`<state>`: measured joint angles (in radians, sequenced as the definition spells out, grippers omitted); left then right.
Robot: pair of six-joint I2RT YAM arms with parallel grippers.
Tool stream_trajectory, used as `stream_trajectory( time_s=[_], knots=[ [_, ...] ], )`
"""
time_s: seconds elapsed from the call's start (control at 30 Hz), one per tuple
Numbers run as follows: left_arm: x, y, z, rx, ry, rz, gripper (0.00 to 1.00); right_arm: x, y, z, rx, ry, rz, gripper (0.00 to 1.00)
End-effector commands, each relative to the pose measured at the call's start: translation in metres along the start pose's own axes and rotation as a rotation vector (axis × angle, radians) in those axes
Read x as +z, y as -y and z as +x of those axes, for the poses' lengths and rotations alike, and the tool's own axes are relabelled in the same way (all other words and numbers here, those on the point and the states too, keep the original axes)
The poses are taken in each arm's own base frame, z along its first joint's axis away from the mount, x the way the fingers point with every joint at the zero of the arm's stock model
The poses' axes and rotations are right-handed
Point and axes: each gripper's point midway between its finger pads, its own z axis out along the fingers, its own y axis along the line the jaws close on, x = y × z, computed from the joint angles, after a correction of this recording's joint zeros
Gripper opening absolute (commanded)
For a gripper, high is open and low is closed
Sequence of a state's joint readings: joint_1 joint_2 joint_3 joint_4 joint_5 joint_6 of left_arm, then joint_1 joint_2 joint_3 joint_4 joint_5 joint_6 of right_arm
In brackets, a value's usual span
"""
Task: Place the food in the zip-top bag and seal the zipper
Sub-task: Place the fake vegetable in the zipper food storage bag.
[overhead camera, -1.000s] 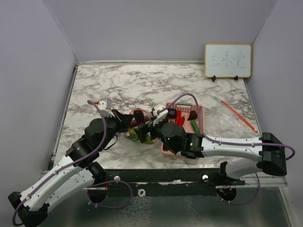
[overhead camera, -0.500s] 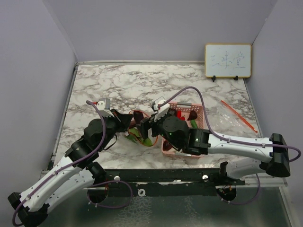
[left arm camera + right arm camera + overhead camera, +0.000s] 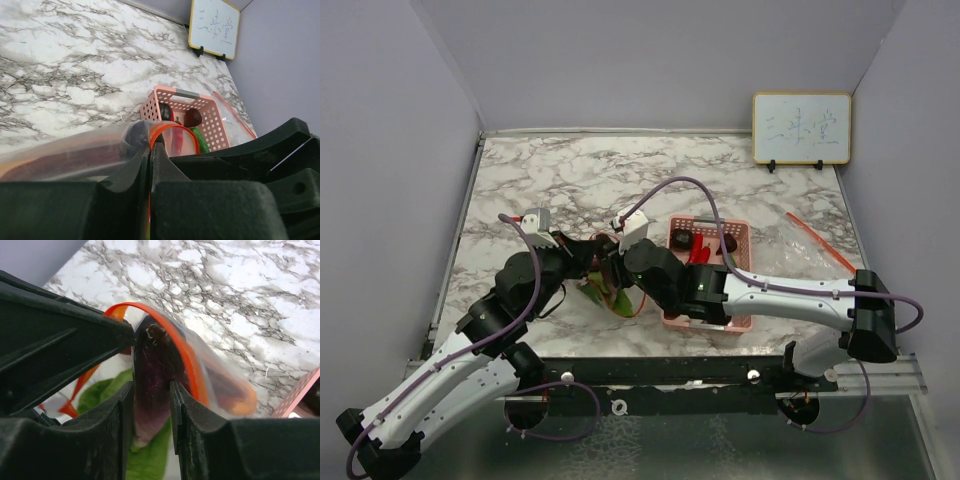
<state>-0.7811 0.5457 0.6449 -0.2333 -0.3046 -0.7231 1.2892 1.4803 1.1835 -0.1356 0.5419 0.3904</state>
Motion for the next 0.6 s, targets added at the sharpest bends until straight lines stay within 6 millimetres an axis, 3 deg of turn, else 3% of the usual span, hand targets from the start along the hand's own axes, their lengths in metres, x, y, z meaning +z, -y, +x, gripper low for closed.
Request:
stream_trajectory(
  time_s=[0.0,0.13,0.3,0.57],
  knots=[
    [-0.003,0.007,-0.015,-0.025,0.067,0.033,0.00,0.001,0.005,-0.001,0.031,-0.027,0.050,0.33],
    [-0.003,0.007,-0.016,-0.026,0.069,0.030,0.00,-0.003,0.004,-0.002,0.038,-0.027,0.035,0.46],
    [-0.001,0.009,-0.015,-0.032,0.066,0.041,0.00,0.008,0.011,0.014,0.021,-0.072,0.103,0.65],
    [-0.004,0.010,-0.016,-0.033,0.065,0.043,0.00,0.024,0.033,0.028,0.081,-0.087,0.206,0.57]
  ],
)
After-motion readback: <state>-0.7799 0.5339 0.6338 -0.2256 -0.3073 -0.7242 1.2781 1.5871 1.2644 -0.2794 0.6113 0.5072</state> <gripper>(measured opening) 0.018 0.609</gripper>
